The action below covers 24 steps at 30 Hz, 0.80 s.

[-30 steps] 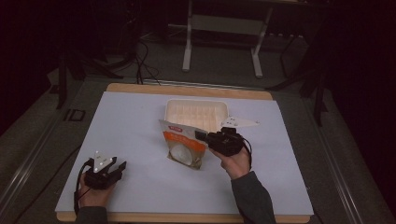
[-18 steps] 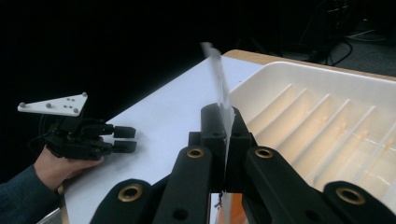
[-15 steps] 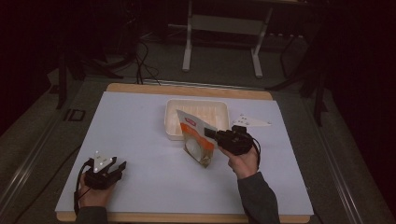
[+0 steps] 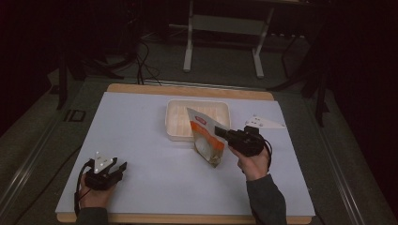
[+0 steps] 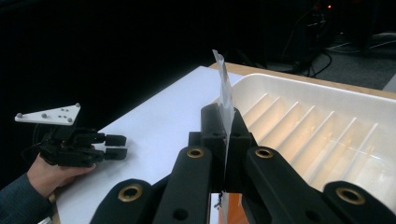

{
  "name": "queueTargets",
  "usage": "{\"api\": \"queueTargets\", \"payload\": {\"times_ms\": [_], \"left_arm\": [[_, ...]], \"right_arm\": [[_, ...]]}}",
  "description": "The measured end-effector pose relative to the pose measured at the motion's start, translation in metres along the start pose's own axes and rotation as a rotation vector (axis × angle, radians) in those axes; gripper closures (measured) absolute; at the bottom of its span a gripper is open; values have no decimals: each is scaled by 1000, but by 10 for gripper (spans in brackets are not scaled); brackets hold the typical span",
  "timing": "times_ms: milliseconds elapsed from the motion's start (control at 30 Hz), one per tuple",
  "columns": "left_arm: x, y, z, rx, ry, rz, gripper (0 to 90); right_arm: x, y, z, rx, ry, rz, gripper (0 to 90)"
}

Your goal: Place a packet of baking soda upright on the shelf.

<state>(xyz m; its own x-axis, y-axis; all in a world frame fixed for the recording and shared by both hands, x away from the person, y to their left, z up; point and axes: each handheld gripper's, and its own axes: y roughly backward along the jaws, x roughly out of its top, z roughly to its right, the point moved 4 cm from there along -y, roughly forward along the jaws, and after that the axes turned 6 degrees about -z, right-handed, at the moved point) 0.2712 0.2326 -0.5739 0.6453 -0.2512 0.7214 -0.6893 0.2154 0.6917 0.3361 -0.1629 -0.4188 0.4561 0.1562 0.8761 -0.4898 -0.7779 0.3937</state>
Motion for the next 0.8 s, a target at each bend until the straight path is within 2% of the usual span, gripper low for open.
{"api": "queueTargets", "payload": {"times_ms": [333, 800], "left_arm": [[0, 0, -1, -1, 13, 10, 553], [0, 0, 0, 3, 10, 11, 549]], "right_arm": [[2, 11, 4, -17, -3, 18, 900], [13, 28, 8, -49, -12, 65, 900]]}}
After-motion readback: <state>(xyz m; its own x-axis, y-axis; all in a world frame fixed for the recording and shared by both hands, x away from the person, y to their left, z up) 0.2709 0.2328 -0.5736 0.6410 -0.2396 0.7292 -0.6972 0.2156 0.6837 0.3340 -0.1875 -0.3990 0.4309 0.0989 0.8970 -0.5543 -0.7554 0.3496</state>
